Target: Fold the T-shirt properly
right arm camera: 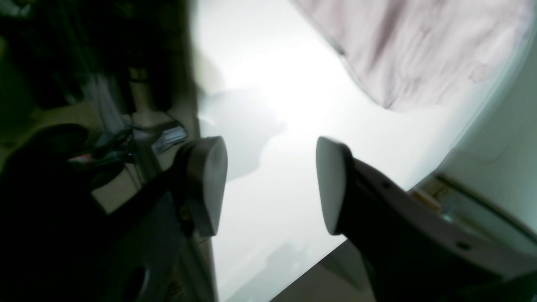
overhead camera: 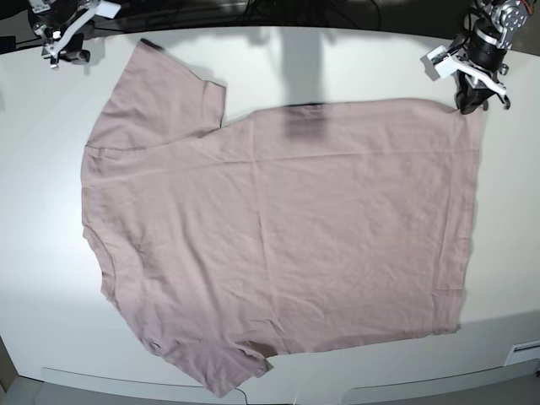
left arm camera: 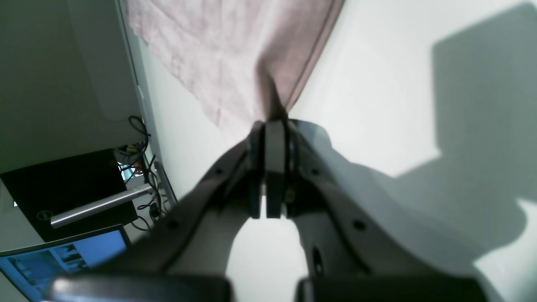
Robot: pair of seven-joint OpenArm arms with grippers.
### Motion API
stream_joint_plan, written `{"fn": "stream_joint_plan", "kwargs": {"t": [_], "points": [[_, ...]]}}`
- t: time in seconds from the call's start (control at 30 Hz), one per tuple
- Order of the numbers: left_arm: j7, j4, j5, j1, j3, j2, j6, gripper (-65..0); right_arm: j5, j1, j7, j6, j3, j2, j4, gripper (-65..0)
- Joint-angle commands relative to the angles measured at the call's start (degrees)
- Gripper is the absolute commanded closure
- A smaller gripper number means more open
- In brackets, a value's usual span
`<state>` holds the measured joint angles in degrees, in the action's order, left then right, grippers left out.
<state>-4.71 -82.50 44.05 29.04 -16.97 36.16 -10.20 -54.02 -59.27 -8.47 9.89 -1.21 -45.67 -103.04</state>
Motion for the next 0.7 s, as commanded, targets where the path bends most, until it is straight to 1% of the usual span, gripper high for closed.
{"fn": "stream_joint_plan", "kwargs": {"t": [0.0, 0.07, 0.13, 0.2, 0.3, 0.37, 0.5, 0.53, 0.67], "points": [[1.77, -0.48, -0.63, -1.42, 0.00, -0.28, -0.31, 0.0, -0.72, 0.81, -0.68, -2.29, 1.27, -0.15, 0.35, -34.3], [1.75, -0.48, -0.66, -1.42, 0.00, -0.26, -0.28, 0.0, -1.86, 3.08, -3.34, -4.76, 4.76, 0.63, 1.57, -34.3], [1.77, -0.48, -0.63, -1.42, 0.00, -0.26, -0.31, 0.0, -3.02, 4.87, -5.99, -6.05, 8.15, 0.76, 1.81, -34.3], [1.77, -0.48, -0.66, -1.42, 0.00, -0.26, -0.28, 0.0, -4.39, 6.58, -7.52, -6.54, 11.15, 0.74, 1.81, -34.3], [1.77, -0.48, -0.63, -1.42, 0.00, -0.28, -0.31, 0.0, -4.26, 8.66, -7.91, -6.47, 14.21, 0.74, 1.81, -34.3], [1.75, -0.48, -0.63, -1.42, 0.00, -0.26, -0.31, 0.0, -3.87, 9.64, -7.41, -5.01, 15.69, 0.74, 1.95, -34.3], [1.75, -0.48, -0.66, -1.42, 0.00, -0.26, -0.28, 0.0, -4.11, 10.21, -6.75, 2.69, 17.35, 0.55, 2.58, -34.2], [1.79, -0.48, -0.63, -1.44, 0.00, -0.26, -0.31, 0.0, -4.09, 10.19, -6.80, 3.67, 17.38, 0.39, 2.62, -34.2], [1.75, -0.48, -0.66, -1.42, 0.00, -0.26, -0.31, 0.0, -4.20, 10.03, -6.95, 5.92, 17.38, 0.24, 2.71, -34.3]]}}
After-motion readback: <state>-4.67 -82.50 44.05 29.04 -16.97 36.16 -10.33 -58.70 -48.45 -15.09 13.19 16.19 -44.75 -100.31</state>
